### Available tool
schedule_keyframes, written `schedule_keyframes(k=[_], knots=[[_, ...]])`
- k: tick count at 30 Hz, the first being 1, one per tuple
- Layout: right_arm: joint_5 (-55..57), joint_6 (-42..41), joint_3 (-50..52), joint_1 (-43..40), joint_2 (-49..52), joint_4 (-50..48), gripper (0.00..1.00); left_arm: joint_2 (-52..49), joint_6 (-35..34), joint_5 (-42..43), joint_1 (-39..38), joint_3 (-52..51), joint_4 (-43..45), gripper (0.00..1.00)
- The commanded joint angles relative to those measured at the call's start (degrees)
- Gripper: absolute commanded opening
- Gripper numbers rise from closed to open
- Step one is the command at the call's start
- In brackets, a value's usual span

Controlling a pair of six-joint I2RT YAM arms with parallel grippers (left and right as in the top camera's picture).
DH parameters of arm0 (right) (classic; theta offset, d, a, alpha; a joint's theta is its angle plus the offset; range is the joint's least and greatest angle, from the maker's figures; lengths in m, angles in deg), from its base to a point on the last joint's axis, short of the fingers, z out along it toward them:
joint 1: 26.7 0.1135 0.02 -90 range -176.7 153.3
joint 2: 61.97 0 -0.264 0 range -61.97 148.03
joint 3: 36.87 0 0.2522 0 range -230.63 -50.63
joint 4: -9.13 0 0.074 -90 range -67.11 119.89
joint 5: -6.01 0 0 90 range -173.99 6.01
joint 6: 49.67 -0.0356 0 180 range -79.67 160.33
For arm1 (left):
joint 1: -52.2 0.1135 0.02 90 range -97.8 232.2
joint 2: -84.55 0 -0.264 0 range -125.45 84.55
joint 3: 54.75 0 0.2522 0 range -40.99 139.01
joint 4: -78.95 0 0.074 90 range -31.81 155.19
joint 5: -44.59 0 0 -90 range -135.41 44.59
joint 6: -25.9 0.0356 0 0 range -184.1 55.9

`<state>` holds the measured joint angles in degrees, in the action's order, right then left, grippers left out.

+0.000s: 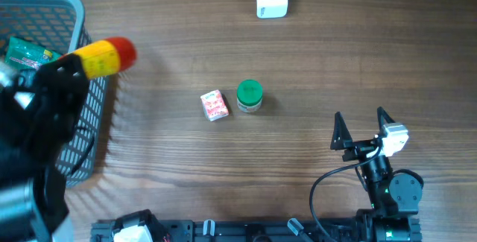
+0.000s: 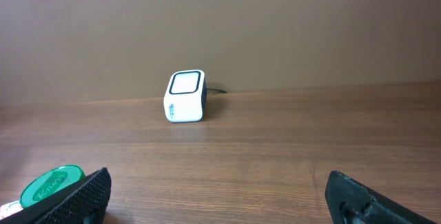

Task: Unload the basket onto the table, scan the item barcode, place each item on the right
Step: 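Lift the sauce bottle out and stand it left of the Kleenex pack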

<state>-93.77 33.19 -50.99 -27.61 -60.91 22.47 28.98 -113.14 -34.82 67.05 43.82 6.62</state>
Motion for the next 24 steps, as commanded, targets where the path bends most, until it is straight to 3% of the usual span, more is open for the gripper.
schedule_keyframes(k=[1,10,17,24], knots=[[1.03,1.14,0.07,0.26,-0.15,-0.17,1.0,-5.57,-0.72,0.48,-6.88,0.59,0.42,0.39],[1.03,1.11,0.07,0.26,-0.15,-0.17,1.0,-25.92,-2.45,-17.22,-26.62,0.59,-1.27,0.4],[1.03,1.14,0.07,0.26,-0.15,-0.17,1.0,-36.72,-2.45,-31.78,-32.41,0.59,-0.63,0.4],[1.03,1.14,0.07,0.26,-0.15,-0.2,1.0,-44.04,-2.47,-34.21,-35.34,0.59,1.38,0.4]])
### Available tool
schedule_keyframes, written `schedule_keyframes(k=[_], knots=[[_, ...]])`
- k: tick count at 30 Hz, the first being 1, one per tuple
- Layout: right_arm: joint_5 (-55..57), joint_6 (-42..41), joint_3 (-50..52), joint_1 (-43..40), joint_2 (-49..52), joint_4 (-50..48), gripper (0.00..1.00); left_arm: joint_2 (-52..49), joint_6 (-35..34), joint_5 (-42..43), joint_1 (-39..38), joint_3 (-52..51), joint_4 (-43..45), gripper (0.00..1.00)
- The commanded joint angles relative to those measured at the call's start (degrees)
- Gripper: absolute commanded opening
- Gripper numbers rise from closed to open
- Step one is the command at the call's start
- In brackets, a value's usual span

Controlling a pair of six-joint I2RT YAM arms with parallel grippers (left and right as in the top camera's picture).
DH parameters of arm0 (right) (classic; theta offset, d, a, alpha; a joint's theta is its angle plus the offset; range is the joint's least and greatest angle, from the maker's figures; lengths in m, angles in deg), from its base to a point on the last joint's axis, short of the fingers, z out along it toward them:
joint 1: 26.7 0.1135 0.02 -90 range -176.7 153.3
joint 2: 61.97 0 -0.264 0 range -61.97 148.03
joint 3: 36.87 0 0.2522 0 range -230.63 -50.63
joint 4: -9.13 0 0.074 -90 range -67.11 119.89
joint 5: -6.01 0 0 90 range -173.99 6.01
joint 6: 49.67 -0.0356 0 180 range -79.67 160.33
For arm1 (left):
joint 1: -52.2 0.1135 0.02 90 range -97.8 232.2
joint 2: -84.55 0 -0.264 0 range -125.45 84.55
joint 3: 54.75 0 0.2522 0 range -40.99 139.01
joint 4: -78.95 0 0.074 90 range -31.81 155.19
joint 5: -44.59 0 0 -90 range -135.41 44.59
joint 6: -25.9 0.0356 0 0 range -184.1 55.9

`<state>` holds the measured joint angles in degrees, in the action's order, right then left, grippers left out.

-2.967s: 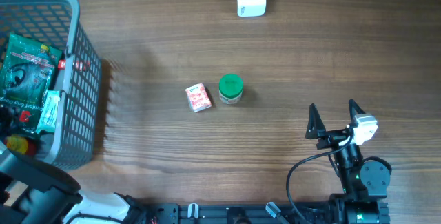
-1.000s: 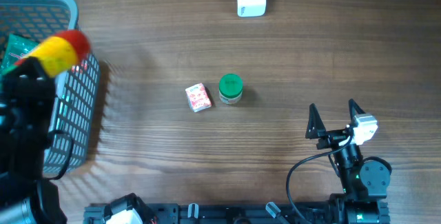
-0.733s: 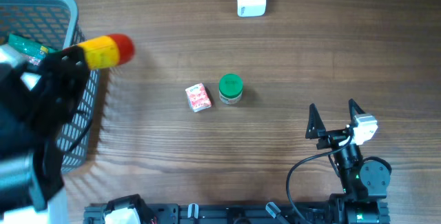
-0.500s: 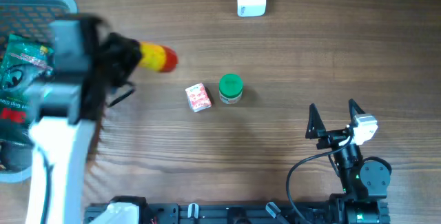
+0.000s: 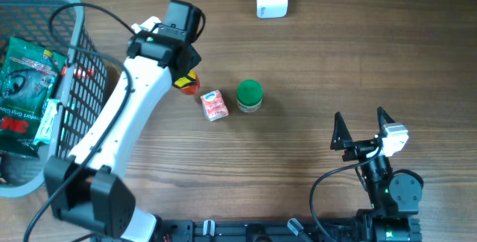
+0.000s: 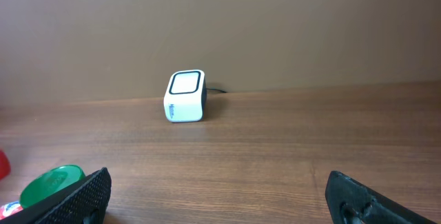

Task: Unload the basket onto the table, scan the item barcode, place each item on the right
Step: 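Lift the sauce bottle out and stand it left of the Kleenex pack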

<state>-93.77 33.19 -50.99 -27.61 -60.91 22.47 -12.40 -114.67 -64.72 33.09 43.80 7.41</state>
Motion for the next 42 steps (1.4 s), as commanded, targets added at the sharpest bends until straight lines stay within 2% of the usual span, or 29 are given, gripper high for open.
schedule_keyframes(k=[1,5,13,14,17,19,23,25,31,34,38,42], knots=[[1.03,1.14,0.07,0.26,-0.15,-0.2,1.0,-3.74,-0.92,-5.05,-1.77,0.61,0.76,0.4],[1.03,1.11,0.07,0.26,-0.15,-0.17,1.0,-7.48,-2.12,-6.54,-3.23,0.61,1.79,0.4],[1.03,1.11,0.07,0.26,-0.15,-0.17,1.0,-7.85,-10.43,-13.29,-6.21,0.61,2.03,0.43],[1.03,1.14,0.07,0.26,-0.15,-0.17,1.0,-7.85,-11.23,-13.75,-6.67,0.61,2.08,0.45],[1.03,1.11,0.07,0.26,-0.15,-0.2,1.0,-7.85,-11.67,-13.99,-7.85,0.61,2.29,0.68],[1.03,1.14,0.07,0.26,-0.15,-0.17,1.0,-7.69,-11.61,-14.01,-8.24,0.61,2.21,0.79],[1.03,1.16,0.07,0.26,-0.15,-0.2,1.0,-6.05,-11.61,-13.97,-8.5,0.63,1.18,0.89],[1.03,1.14,0.07,0.26,-0.15,-0.17,1.0,-3.23,-11.19,-13.99,-8.46,0.85,0.59,0.99],[1.03,1.14,0.07,0.26,-0.15,-0.17,1.0,12.04,-1.4,-15.02,-7.61,5.16,0.31,1.0],[1.03,1.11,0.07,0.26,-0.15,-0.2,1.0,19.98,-0.37,-17.99,-4.92,6.36,0.33,1.0],[1.03,1.11,0.07,0.26,-0.15,-0.17,1.0,28.7,-0.39,-19.08,4.46,6.36,-0.44,1.0],[1.03,1.14,0.07,0.26,-0.15,-0.17,1.0,33.88,-0.39,-14.88,19.93,6.36,-4.33,1.0]])
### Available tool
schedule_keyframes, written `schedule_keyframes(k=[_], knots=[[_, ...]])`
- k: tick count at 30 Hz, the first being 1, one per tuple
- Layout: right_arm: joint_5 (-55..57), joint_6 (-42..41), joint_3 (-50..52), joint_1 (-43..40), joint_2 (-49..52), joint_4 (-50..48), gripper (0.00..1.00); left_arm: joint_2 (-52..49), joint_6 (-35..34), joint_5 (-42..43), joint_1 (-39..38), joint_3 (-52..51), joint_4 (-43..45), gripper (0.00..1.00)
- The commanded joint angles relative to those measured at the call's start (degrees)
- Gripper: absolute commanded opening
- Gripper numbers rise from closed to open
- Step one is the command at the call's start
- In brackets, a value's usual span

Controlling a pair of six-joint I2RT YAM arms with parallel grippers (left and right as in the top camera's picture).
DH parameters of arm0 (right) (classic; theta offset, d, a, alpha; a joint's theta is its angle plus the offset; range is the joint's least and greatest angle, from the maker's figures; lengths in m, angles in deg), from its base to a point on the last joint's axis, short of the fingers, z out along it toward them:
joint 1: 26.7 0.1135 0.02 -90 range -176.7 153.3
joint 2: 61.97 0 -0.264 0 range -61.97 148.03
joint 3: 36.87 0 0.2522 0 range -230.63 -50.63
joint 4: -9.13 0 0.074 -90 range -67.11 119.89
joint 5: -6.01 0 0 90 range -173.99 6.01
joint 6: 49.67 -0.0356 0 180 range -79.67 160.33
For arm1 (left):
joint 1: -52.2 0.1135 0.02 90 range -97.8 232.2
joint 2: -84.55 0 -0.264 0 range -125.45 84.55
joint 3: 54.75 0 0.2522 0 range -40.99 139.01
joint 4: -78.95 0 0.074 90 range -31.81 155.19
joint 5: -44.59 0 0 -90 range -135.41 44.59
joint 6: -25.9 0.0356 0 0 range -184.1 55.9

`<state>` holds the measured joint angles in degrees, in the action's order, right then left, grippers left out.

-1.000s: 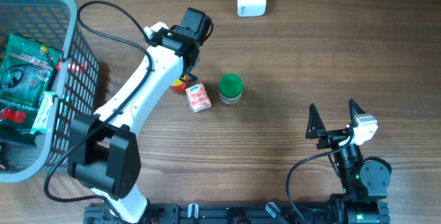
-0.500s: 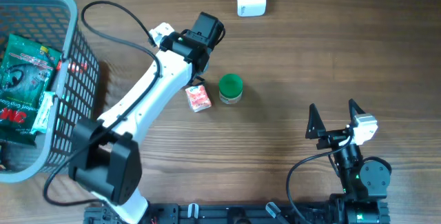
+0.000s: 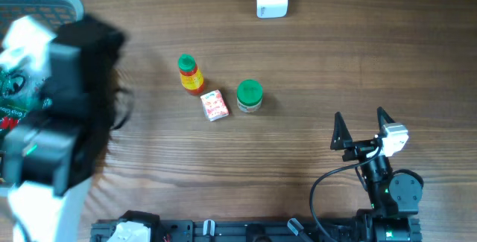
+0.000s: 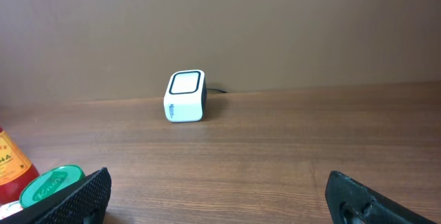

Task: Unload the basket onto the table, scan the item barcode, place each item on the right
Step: 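Lift the sauce bottle out and stand it left of the Kleenex pack, then reach into the basket and grasp the mint toilet-wipes pack with left gripper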

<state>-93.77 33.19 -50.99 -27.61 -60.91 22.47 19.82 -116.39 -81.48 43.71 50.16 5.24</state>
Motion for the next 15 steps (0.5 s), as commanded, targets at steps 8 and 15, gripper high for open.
schedule_keyframes(k=[8,15], knots=[[1.03,1.14,0.07,0.26,-0.15,-0.2,1.0,-4.81,4.07,22.51,40.63,-0.07,-10.25,1.0],[1.03,1.11,0.07,0.26,-0.15,-0.17,1.0,-18.78,13.27,31.8,53.05,-0.57,-12.72,0.98]])
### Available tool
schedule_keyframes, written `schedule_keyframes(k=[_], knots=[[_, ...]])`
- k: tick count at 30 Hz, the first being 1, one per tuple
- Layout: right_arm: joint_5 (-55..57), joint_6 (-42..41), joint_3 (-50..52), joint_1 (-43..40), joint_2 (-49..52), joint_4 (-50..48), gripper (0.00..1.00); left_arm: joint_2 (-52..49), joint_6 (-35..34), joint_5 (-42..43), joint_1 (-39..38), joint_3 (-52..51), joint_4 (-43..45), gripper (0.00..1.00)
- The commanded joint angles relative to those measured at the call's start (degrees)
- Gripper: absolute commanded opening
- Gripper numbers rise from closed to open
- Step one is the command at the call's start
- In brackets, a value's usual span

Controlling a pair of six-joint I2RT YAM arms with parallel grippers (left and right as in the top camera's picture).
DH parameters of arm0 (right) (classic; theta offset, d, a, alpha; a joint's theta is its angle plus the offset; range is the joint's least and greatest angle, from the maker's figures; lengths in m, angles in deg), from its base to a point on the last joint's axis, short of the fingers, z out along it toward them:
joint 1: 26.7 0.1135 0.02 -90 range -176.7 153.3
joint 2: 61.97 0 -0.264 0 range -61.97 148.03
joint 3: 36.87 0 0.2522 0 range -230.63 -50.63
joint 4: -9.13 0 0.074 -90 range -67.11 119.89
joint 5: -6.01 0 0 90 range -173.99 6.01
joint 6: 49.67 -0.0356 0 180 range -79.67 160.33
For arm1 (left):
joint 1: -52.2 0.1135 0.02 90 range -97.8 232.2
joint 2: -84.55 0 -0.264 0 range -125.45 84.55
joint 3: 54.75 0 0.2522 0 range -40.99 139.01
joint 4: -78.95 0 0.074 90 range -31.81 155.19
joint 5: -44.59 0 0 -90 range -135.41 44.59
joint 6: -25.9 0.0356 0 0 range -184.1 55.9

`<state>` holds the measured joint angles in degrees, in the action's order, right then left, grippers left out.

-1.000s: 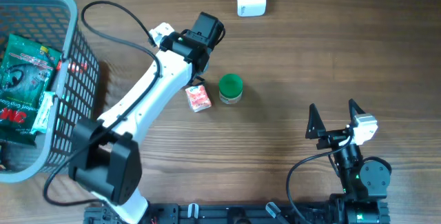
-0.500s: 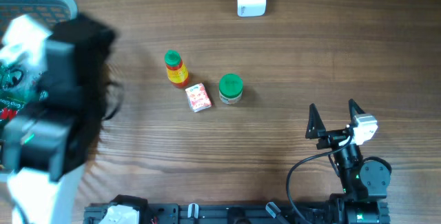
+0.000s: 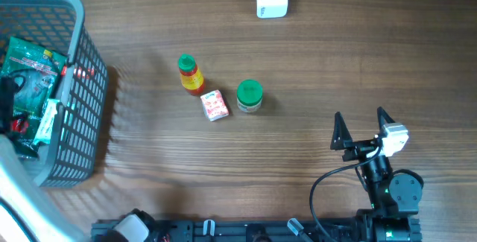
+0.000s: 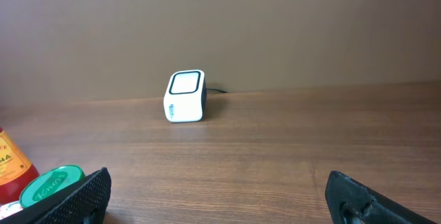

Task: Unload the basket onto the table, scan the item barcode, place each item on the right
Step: 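Reach into the basket and grasp the mint toilet-wipes pack with left gripper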

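Observation:
The white barcode scanner stands at the table's far edge, its window facing my right wrist camera [image 4: 185,96]. In the middle stand a sauce bottle [image 3: 189,75] with a green cap, a small red-and-white carton [image 3: 214,105] and a green-lidded jar [image 3: 249,95]. The jar [image 4: 52,187] and the bottle [image 4: 9,163] show at the left in the right wrist view. My right gripper [image 3: 363,126] rests open near the front right, nothing between its fingers [image 4: 219,189]. My left arm [image 3: 16,190] is at the left edge; a dark part of it reaches into the basket, jaws hidden.
A grey wire basket [image 3: 83,126] at the left holds a green packet [image 3: 30,59] and other wrapped items. A black cable [image 3: 324,182] loops by the right arm's base at the front.
My left arm, a large blur over the basket before, is now down at the left edge, with the basket in full view. Bottle, carton, jar and right gripper have not moved.
First my left gripper held the yellow-red bottle up beside the basket. Then it had the bottle down on the table next to the carton. After that the bottle stood alone and the arm was back over the basket, where it stays now.

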<state>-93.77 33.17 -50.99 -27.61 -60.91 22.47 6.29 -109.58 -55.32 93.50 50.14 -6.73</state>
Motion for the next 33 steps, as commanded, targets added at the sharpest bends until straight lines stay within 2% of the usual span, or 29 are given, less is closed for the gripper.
schedule_keyframes(k=[1,7,12,15,19,33], knots=[[1.03,1.14,0.07,0.26,-0.15,-0.17,1.0,-7.23,7.89,5.62,3.63,-0.72,-1.07,0.96],[1.03,1.16,0.07,0.26,-0.15,-0.2,1.0,-19.54,11.61,8.61,2.71,-1.18,1.88,1.0],[1.03,1.14,0.07,0.26,-0.15,-0.2,1.0,-25.97,11.61,9.9,0.52,-1.18,7.67,0.94],[1.03,1.16,0.07,0.26,-0.15,-0.2,1.0,-28.09,11.54,9.88,-1.05,-1.18,9.64,0.93],[1.03,1.14,0.07,0.26,-0.15,-0.2,1.0,-31.54,7.65,7.23,-3.45,-1.18,11.34,0.94],[1.03,1.16,0.07,0.26,-0.15,-0.2,1.0,-43.52,7.3,3.85,-4.83,-1.18,14.88,0.94]])
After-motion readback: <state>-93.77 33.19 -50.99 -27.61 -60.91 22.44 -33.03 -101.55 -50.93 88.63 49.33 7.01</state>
